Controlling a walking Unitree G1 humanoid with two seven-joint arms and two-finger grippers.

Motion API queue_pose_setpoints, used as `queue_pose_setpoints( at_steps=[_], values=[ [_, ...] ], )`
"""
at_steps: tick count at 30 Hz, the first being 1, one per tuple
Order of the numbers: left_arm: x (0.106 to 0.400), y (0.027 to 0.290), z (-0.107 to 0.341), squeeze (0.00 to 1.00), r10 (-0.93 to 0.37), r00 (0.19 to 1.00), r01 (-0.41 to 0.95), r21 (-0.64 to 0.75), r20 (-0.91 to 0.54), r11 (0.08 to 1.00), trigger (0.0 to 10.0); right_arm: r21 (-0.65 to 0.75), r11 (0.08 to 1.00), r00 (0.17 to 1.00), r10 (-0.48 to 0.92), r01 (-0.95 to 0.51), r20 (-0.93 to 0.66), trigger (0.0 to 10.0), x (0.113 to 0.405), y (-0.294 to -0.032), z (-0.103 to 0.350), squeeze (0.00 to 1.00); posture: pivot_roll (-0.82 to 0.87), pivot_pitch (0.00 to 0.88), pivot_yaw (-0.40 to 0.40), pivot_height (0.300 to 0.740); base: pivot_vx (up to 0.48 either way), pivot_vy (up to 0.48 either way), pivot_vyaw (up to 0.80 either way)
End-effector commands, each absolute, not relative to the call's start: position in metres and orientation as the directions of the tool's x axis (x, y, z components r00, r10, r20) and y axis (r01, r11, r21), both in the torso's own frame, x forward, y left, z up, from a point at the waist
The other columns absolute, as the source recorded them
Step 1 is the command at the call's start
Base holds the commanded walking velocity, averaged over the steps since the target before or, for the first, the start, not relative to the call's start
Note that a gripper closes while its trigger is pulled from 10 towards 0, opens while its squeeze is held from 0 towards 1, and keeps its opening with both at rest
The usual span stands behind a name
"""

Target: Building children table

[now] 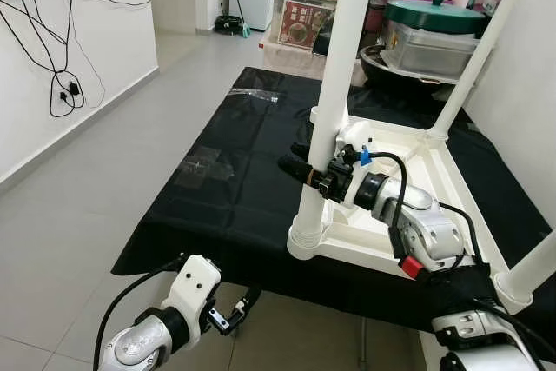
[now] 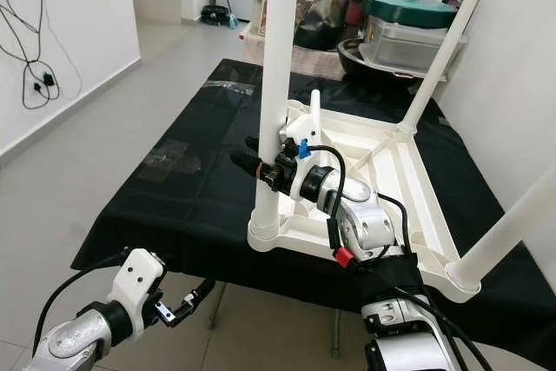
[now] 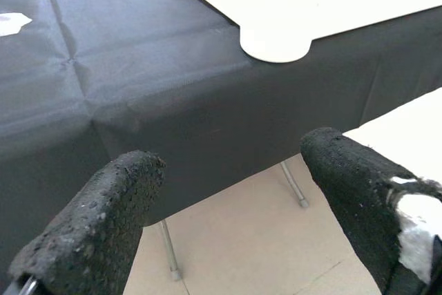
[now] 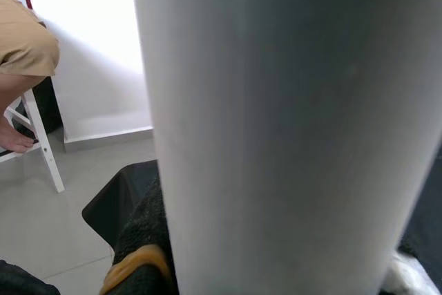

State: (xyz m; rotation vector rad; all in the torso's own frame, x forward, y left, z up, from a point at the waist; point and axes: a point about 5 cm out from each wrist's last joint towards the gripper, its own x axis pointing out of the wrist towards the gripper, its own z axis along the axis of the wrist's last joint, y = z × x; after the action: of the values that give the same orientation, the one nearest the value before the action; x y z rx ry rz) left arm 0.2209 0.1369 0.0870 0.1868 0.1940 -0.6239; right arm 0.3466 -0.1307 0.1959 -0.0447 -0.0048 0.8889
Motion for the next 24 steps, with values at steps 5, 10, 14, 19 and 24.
queue_pose_setpoints(
  at_steps=[5, 10, 14, 19, 24],
  values=[
    [0.223, 0.133, 0.085, 0.00, -0.568, 0.789, 0.603, 0.115, -0.234, 0.790, 10.0, 0.059, 0.661, 0.643, 0.744, -0.748, -0.184, 0.0, 0.343, -0.139, 0.157, 0.00, 0.06, 0.000, -0.136, 0.740, 0.000, 0.000, 0.00],
    [0.222, 0.134, 0.085, 0.00, -0.565, 0.791, 0.600, 0.114, -0.237, 0.792, 10.0, 0.076, 0.698, 0.677, 0.711, -0.712, -0.189, 0.0, 0.344, -0.142, 0.153, 0.00, 0.06, 0.000, -0.136, 0.740, 0.000, 0.000, 0.00],
    [0.222, 0.134, 0.085, 0.00, -0.563, 0.791, 0.599, 0.114, -0.238, 0.793, 10.0, 0.074, 0.739, 0.712, 0.668, -0.670, -0.217, 0.0, 0.344, -0.142, 0.148, 0.00, 0.06, 0.000, -0.136, 0.740, 0.000, 0.000, 0.00],
    [0.222, 0.135, 0.085, 0.00, -0.561, 0.792, 0.597, 0.116, -0.239, 0.794, 10.0, 0.039, 0.821, 0.798, 0.563, -0.569, -0.216, 0.0, 0.347, -0.143, 0.146, 0.00, 0.06, 0.000, -0.136, 0.740, 0.000, 0.000, 0.00],
    [0.222, 0.135, 0.085, 0.00, -0.560, 0.793, 0.596, 0.118, -0.239, 0.794, 10.0, 0.011, 0.886, 0.865, 0.456, -0.464, -0.211, 0.0, 0.345, -0.140, 0.143, 0.00, 0.06, 0.000, -0.132, 0.740, 0.000, 0.000, 0.00]
  ],
)
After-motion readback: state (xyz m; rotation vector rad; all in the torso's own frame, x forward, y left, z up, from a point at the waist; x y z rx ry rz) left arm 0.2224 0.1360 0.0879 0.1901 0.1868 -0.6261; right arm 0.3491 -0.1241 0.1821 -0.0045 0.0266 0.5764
